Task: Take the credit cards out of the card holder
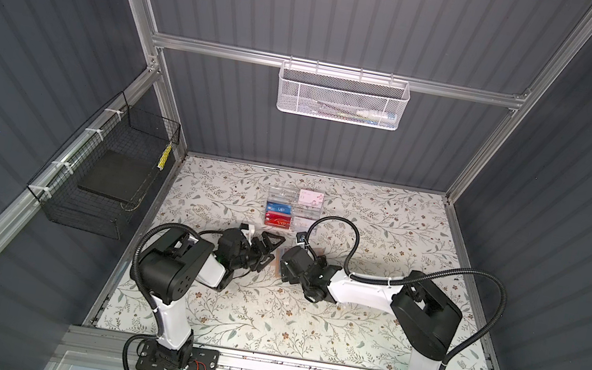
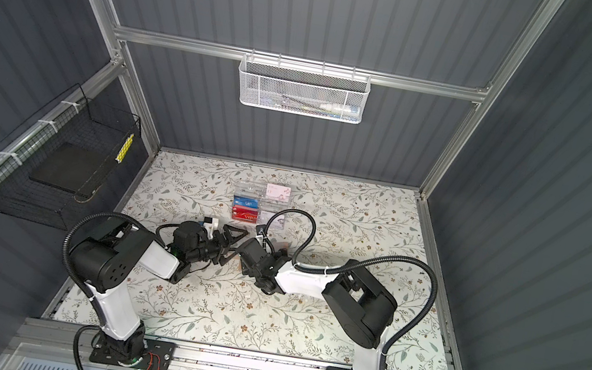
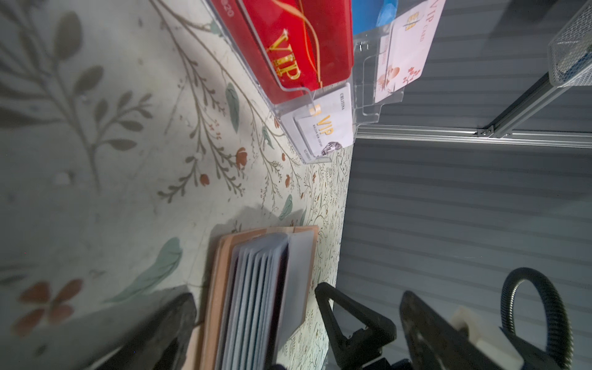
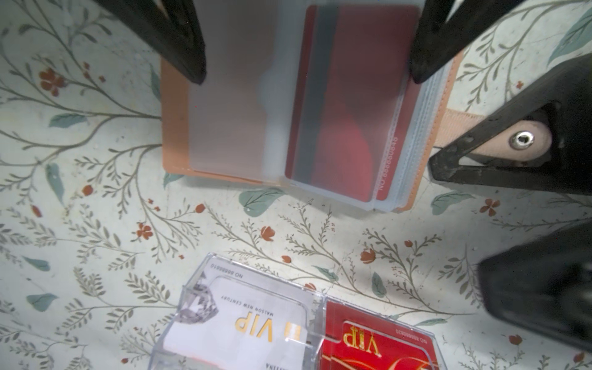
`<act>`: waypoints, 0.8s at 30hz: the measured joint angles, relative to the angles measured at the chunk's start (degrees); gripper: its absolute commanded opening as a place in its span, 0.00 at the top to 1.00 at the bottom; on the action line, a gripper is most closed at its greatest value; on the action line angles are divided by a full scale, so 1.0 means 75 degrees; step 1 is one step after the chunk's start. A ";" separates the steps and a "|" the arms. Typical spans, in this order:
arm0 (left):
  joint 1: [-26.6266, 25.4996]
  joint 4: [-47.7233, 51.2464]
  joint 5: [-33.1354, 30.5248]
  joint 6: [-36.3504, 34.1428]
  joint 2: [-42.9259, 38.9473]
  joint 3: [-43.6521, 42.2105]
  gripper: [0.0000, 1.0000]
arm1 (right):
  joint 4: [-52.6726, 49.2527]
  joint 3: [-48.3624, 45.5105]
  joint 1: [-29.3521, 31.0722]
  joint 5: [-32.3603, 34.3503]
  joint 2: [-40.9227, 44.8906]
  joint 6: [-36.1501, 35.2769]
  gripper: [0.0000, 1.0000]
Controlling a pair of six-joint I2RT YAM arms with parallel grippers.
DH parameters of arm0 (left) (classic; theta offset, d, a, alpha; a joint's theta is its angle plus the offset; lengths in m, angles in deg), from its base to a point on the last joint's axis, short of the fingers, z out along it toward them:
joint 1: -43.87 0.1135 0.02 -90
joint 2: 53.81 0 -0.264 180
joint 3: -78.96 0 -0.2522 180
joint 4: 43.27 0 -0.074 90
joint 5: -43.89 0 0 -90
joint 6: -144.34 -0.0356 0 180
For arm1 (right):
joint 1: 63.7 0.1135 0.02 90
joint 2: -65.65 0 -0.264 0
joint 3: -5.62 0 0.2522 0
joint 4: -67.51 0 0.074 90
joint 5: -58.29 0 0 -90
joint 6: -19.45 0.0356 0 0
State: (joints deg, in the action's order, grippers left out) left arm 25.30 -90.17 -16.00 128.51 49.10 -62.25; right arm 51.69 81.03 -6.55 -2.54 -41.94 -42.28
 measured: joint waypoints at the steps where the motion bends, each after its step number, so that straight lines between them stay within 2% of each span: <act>1: 0.0009 -0.0044 0.0006 0.0006 0.0020 -0.0009 0.00 | -0.0017 -0.0020 -0.0026 0.0029 0.0041 -0.0009 0.01; 24: 0.0117 -0.1058 0.0204 0.0233 0.0589 -0.0041 0.00 | 0.0006 -0.0769 -0.0478 0.0143 0.0997 -0.0058 0.01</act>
State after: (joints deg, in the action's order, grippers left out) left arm 26.17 -98.10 -14.47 130.26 53.52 -62.55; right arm 51.73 75.26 -10.14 -1.47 -34.47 -42.72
